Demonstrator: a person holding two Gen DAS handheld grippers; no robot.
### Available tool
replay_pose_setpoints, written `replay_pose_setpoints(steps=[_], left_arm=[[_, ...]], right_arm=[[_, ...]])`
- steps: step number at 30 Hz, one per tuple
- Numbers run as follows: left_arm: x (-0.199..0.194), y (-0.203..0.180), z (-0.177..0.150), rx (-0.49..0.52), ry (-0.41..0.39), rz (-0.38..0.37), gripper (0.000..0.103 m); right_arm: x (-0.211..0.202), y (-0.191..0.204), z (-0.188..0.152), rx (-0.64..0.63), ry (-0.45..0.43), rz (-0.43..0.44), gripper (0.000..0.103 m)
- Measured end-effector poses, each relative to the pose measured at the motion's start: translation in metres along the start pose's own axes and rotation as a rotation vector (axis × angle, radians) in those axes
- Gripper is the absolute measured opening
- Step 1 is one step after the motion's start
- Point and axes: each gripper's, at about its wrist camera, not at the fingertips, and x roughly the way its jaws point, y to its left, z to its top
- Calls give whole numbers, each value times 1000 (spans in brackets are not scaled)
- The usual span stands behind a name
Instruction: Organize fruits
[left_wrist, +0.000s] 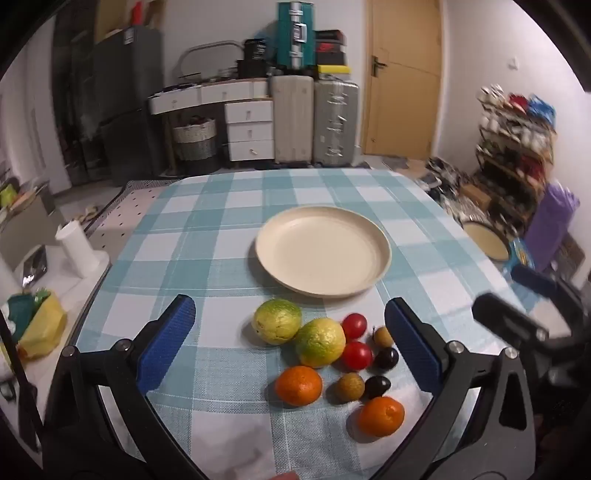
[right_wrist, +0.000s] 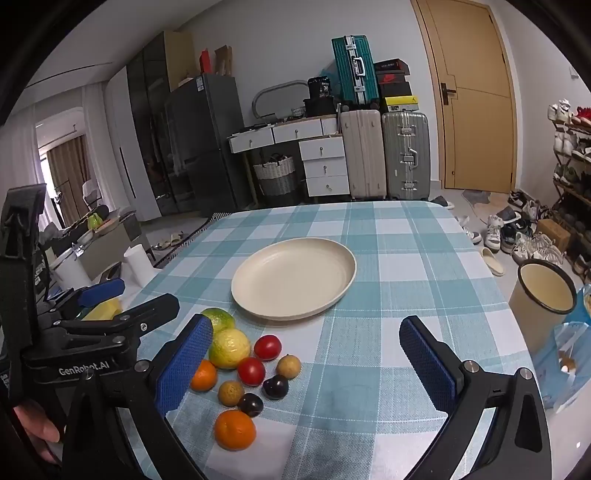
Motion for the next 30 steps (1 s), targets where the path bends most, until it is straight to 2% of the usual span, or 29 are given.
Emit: replay_pose_setpoints(steps=[2, 7, 9, 12, 30], left_arm=[[-1, -2, -2, 8, 1, 22, 102], [14, -3, -1, -1, 36, -26, 102], [15, -11, -2, 15, 31, -19, 102], [7, -5, -4, -4, 15, -15, 102], [-2, 7, 0, -24, -6, -3, 99]], right_arm=[[-2, 1, 0, -1, 5, -3, 103], [-5, -3, -3, 23, 8, 0, 103], [-2, -6, 2, 31, 21, -1, 103], [-7, -9, -3, 35, 2, 5, 103], [-5, -5, -3, 6, 14, 1, 103]])
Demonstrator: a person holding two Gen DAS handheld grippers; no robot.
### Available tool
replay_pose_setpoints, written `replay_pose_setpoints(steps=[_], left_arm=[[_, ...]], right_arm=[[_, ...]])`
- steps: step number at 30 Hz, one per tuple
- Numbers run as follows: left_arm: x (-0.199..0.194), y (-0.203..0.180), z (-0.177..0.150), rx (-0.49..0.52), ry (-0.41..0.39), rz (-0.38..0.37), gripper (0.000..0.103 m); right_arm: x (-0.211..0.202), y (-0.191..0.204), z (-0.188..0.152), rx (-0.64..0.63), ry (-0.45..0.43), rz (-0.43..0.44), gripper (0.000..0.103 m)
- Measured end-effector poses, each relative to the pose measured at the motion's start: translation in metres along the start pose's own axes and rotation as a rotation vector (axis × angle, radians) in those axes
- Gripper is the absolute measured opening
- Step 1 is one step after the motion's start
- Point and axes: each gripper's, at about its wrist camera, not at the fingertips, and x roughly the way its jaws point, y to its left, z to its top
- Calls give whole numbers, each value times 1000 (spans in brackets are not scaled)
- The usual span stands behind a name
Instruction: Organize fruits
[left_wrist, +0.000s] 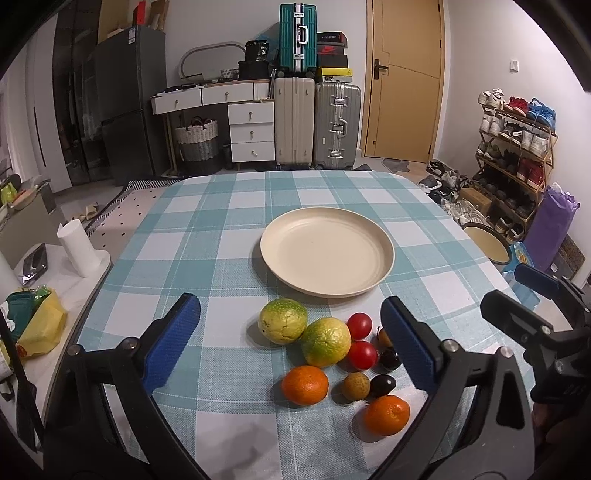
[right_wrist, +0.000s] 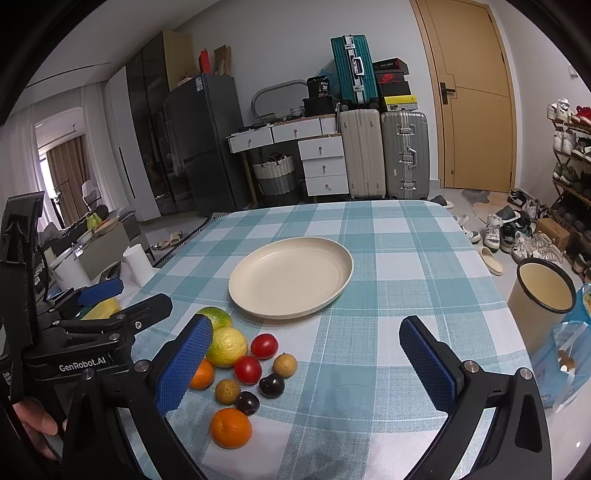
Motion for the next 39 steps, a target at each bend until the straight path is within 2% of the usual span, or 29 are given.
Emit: replay_pose_setpoints(steps=[39], left_arm=[[0, -1, -2, -8, 6, 7, 101]], right_arm=[[4, 1, -4, 9, 17, 5, 103]])
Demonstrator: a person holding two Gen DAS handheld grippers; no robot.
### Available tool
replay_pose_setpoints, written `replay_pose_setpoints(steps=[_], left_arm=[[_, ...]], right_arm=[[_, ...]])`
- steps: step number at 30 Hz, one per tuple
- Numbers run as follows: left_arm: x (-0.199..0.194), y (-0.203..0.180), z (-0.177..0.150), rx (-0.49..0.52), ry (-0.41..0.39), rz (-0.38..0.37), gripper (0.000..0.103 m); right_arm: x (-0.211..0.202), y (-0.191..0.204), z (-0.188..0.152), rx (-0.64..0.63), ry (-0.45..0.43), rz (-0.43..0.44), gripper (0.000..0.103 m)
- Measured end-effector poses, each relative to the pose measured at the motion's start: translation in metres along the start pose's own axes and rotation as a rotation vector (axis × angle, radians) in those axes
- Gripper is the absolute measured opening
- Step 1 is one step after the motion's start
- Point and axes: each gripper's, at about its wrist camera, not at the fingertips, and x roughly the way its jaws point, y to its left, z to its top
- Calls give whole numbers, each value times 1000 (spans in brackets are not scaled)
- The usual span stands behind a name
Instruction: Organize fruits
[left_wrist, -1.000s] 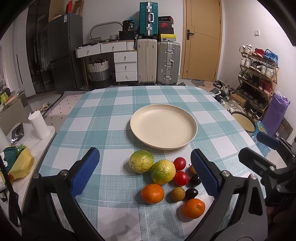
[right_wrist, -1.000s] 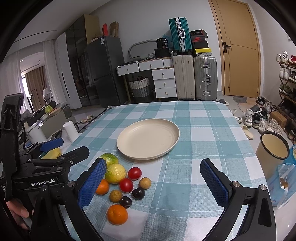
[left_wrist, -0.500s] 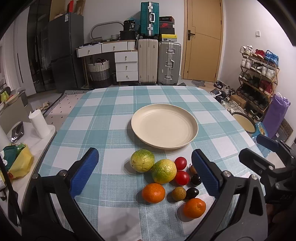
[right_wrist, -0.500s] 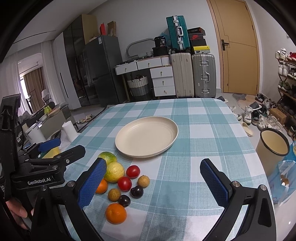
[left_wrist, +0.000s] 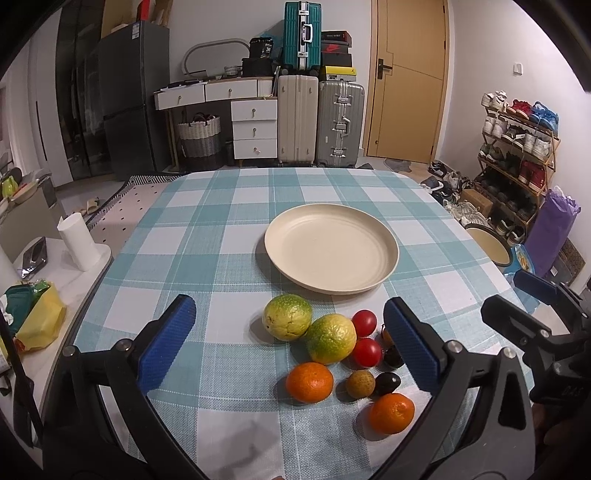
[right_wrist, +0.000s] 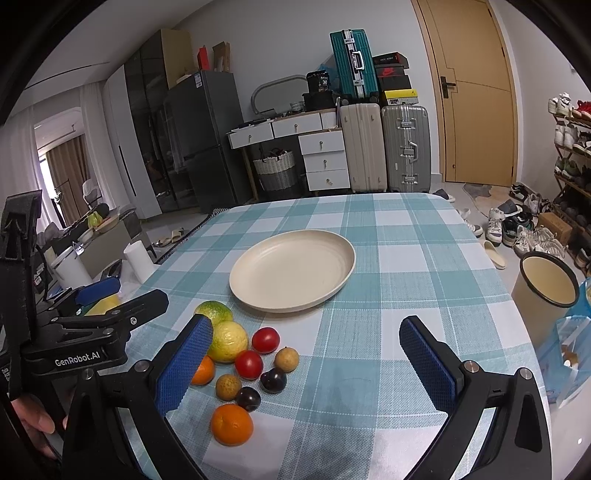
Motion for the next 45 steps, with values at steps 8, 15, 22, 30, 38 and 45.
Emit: replay_pose_setpoints(steps=[8, 15, 22, 30, 38, 45], left_arm=[[7, 4, -7, -17, 17, -2, 101], [14, 9, -11, -32, 30, -4, 101], [19, 11, -14, -38, 43, -12, 101], [25, 21, -16, -70, 61, -4, 102], [27, 30, -18, -85, 67, 1, 102], [31, 35, -19, -94, 80, -2, 102]], right_arm=[[4, 2, -6, -6, 20, 16, 103], [4, 0, -9, 9, 28, 27, 103], [9, 4, -17, -6, 71, 48, 103], [16, 9, -35, -15, 127, 110, 103], [30, 17, -58, -23, 197, 166, 103], [38, 30, -70, -52, 229, 209, 103]])
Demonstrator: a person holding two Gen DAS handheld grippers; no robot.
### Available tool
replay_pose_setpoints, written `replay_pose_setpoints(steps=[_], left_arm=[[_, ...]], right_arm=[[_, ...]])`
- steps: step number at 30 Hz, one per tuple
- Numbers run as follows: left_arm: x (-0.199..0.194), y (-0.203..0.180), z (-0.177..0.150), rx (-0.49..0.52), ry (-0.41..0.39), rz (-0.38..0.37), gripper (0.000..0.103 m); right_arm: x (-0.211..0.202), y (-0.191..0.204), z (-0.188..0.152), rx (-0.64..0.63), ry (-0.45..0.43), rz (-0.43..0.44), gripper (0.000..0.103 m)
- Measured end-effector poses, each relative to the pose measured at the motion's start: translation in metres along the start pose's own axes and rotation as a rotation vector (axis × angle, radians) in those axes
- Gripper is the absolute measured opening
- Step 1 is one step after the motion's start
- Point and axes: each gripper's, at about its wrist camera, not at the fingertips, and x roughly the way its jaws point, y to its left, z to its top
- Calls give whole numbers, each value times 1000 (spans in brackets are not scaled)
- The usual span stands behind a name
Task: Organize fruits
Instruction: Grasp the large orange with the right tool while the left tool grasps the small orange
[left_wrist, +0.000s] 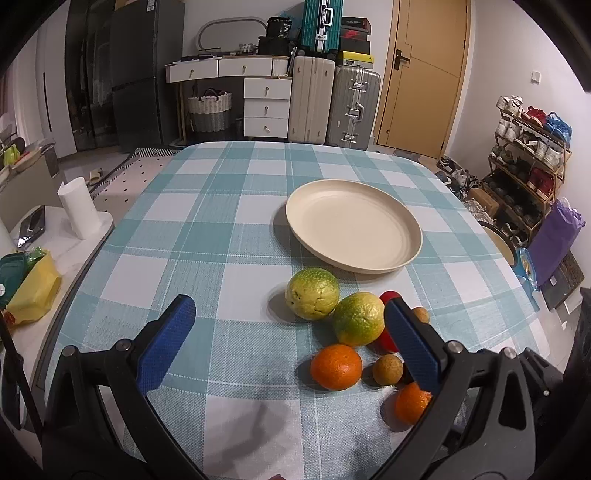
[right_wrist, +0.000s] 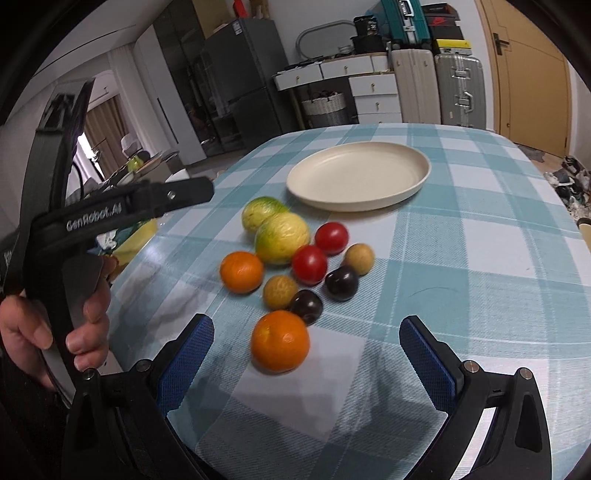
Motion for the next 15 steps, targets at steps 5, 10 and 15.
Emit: replay_pose_setpoints(steps=[5, 10, 15], left_arm=[[4, 2, 0, 0, 5, 0, 102], [7, 4, -3, -1, 14, 1, 102], [12, 7, -3, -5, 21, 5, 102]], right_arm=[[7, 6, -6, -10, 22, 21, 102], [13, 11, -9, -17, 53, 41, 86], [17, 12, -12, -15, 66, 54, 83]])
